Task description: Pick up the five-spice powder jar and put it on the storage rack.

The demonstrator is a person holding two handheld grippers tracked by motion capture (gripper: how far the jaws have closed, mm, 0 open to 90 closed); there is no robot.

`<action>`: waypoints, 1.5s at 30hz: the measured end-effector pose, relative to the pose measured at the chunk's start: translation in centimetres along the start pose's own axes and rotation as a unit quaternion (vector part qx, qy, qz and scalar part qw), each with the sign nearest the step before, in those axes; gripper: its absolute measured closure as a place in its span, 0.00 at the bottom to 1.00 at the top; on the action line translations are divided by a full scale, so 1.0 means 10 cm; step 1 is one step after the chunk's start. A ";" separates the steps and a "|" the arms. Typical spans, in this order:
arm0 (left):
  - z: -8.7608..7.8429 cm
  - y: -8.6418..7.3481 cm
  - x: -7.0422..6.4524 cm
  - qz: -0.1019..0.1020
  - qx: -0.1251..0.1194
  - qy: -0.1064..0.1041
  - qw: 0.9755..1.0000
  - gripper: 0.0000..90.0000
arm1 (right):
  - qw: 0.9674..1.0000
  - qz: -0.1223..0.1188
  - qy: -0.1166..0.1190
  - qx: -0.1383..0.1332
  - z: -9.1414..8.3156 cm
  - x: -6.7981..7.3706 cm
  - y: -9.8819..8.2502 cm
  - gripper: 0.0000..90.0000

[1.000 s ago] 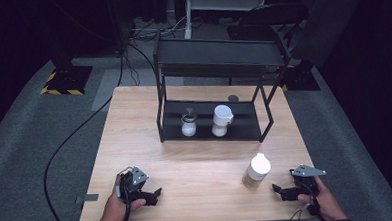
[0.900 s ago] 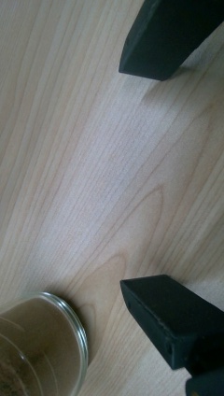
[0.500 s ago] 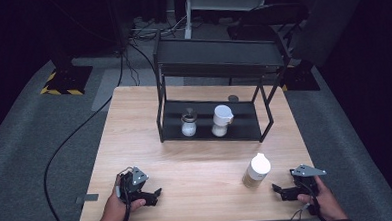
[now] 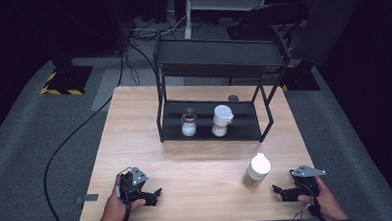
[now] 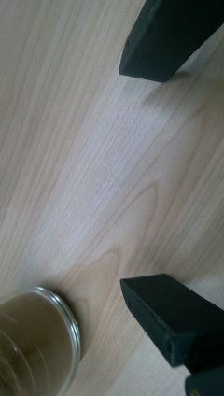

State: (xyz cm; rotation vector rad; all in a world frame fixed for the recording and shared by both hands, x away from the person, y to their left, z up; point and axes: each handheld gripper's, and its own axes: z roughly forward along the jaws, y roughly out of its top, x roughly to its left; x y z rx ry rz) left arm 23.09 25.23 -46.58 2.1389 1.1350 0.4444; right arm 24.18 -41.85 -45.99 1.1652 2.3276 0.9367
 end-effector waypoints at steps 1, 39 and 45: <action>0.00 0.00 0.00 0.000 0.000 0.000 1.000 0.00 | 1.000 -0.006 0.003 0.002 -0.02 0.01 0.01 0.02; 0.00 0.00 0.00 0.000 0.000 0.000 1.000 0.00 | 0.997 -0.056 0.053 -0.005 -0.36 0.31 0.43 0.02; 0.00 0.00 0.00 0.000 0.000 0.000 1.000 0.00 | 0.997 -0.057 0.055 -0.005 -0.32 0.35 0.51 0.02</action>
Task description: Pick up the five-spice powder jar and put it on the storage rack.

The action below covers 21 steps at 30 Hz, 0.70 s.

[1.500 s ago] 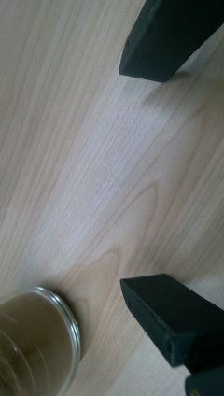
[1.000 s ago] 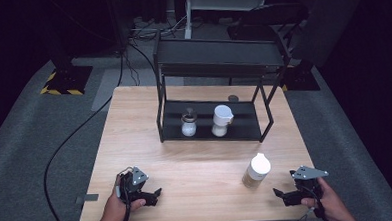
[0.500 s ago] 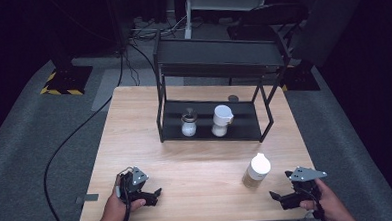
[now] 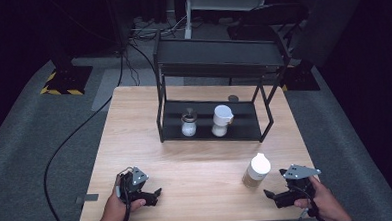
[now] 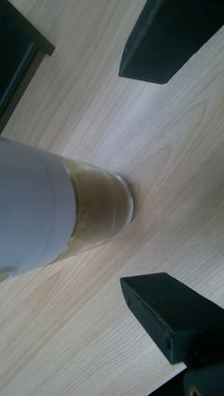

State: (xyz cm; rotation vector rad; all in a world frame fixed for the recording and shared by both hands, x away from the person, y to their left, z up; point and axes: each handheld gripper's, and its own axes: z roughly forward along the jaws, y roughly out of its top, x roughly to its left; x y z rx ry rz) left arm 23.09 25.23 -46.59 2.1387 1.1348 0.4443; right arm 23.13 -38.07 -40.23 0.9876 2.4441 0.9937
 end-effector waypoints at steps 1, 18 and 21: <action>0.00 0.00 0.00 0.000 0.000 0.000 1.000 0.00 | 1.000 0.000 0.000 0.000 0.01 0.00 0.01 0.02; 0.00 0.00 0.00 0.000 0.000 0.000 1.000 0.00 | 1.000 0.024 0.002 -0.003 0.19 -0.02 0.22 0.02; 0.00 0.00 0.00 0.000 0.000 0.000 1.000 0.00 | 1.000 0.025 0.004 -0.002 0.22 -0.01 0.25 0.02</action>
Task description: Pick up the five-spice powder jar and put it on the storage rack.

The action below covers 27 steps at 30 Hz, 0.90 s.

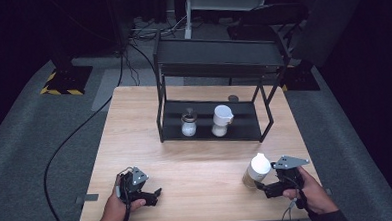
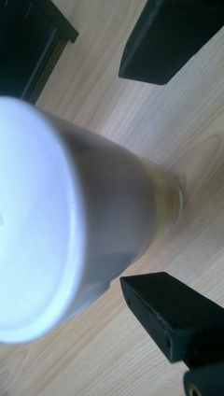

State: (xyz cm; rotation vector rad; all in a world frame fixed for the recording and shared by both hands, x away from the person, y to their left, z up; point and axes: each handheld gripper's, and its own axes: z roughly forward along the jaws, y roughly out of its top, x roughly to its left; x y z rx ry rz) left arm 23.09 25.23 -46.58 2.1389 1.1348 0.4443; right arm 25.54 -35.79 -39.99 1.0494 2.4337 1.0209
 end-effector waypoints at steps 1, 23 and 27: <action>0.00 0.00 0.00 0.000 0.000 0.000 1.000 0.00 | 1.000 -0.001 0.000 0.000 0.01 0.00 0.01 0.02; 0.00 0.00 0.00 0.000 0.000 0.000 1.000 0.00 | 1.000 0.012 0.000 0.001 0.22 0.01 0.14 0.04; 0.00 0.00 0.00 0.000 0.000 0.000 1.000 0.00 | 1.000 0.018 -0.002 -0.001 0.24 0.02 0.14 0.06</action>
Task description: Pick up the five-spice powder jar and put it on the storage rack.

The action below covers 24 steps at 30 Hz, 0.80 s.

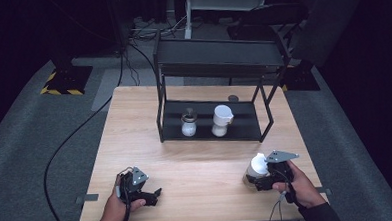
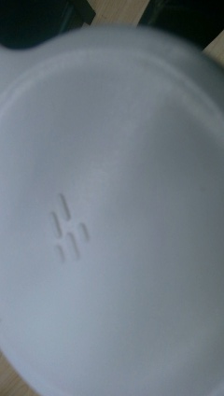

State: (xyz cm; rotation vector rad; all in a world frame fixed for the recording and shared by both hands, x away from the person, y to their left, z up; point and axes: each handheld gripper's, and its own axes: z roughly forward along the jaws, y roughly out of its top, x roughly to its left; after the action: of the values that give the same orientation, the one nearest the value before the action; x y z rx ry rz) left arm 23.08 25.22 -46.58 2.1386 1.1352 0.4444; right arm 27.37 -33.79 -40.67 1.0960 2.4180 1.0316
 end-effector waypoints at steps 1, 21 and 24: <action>0.00 0.00 0.00 0.000 0.000 0.000 1.000 0.00 | 1.000 0.000 0.001 -0.001 0.00 0.00 0.00 0.07; 0.00 0.00 0.00 0.000 0.000 0.000 1.000 0.00 | 1.000 -0.008 0.009 -0.005 0.01 0.07 0.04 0.33; 0.00 0.00 0.00 0.000 0.000 0.000 1.000 0.00 | 1.000 -0.007 0.008 -0.006 0.01 0.07 0.04 0.33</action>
State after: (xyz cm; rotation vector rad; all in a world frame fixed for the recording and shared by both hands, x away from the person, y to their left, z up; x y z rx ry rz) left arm 23.09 25.23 -46.58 2.1388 1.1346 0.4446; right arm 27.18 -33.02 -40.45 1.0684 2.4251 1.0533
